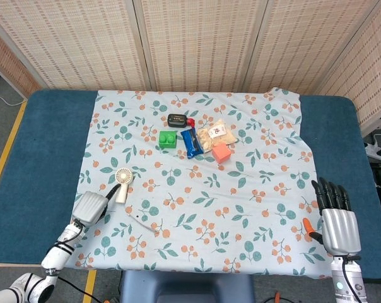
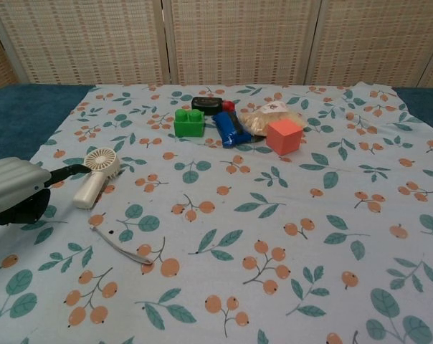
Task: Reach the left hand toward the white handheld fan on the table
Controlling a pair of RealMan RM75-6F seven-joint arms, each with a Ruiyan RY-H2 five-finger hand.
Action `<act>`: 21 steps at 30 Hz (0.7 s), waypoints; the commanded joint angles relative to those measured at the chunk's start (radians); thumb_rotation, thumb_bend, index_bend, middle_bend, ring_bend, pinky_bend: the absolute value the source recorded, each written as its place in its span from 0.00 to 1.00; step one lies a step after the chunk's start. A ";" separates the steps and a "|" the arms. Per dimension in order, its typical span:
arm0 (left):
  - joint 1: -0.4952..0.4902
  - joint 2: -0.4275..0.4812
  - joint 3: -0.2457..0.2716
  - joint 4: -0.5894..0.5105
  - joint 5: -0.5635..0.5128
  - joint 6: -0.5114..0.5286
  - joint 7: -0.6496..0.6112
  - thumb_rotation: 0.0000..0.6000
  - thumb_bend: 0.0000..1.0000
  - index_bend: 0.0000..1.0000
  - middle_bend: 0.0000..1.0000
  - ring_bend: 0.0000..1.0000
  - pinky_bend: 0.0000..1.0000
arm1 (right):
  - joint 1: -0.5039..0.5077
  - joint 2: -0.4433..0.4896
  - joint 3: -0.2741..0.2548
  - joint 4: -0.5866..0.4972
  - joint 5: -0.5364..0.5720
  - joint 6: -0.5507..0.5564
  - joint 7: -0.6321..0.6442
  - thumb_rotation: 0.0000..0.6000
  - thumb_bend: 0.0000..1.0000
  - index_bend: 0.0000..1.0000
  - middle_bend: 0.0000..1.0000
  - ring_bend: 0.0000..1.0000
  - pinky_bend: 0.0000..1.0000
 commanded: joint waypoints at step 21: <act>-0.014 0.002 0.022 0.003 -0.014 -0.015 0.019 1.00 0.97 0.02 1.00 0.85 1.00 | -0.001 0.003 -0.004 -0.010 0.003 0.006 -0.012 1.00 0.19 0.00 0.00 0.00 0.00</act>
